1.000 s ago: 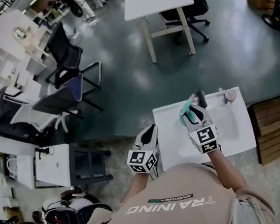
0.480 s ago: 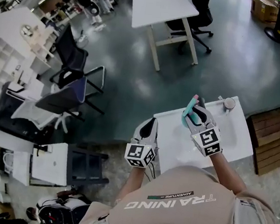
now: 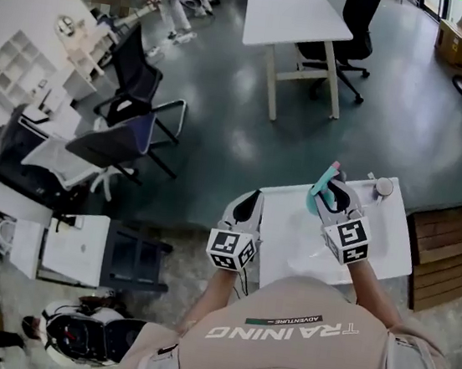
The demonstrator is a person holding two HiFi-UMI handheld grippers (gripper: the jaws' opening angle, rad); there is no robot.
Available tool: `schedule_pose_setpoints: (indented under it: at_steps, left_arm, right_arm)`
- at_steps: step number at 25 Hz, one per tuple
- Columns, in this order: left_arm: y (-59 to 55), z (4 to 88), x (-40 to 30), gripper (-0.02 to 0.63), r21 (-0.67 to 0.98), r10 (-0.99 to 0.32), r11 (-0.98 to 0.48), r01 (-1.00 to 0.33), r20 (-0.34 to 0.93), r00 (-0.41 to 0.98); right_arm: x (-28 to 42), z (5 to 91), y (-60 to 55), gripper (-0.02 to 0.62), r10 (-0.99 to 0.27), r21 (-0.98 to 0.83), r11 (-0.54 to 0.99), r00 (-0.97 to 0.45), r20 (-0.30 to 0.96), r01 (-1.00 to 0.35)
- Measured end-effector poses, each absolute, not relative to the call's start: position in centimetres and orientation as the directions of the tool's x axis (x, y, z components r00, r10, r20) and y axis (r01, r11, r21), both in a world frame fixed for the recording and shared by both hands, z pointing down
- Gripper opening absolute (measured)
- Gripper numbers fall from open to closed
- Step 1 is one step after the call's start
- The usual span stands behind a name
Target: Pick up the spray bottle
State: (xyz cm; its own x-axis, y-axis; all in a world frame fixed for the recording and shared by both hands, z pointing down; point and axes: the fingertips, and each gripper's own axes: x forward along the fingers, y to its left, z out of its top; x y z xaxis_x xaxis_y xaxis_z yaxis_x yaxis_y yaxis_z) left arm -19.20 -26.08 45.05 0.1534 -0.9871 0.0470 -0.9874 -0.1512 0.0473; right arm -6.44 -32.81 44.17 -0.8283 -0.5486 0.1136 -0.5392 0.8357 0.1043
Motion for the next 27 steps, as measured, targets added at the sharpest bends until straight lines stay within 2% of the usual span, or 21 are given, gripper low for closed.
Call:
schedule_pose_setpoints:
  at_steps: [15, 27]
  left_arm:
    - [-24.7, 44.0, -20.2, 0.018, 0.052, -0.995, -0.096, -0.994, 0.026, 0.098]
    - [-25.2, 44.8, -20.1, 0.018, 0.033, -0.993, -0.104, -0.994, 0.055, 0.106]
  right_arm:
    - [-7.1, 44.0, -32.3, 0.13, -0.536, 0.111, 0.843, -0.836, 0.113, -0.526]
    - [-7.1, 45.1, -32.5, 0.13, -0.539, 0.097, 0.842, -0.834, 0.118, -0.53]
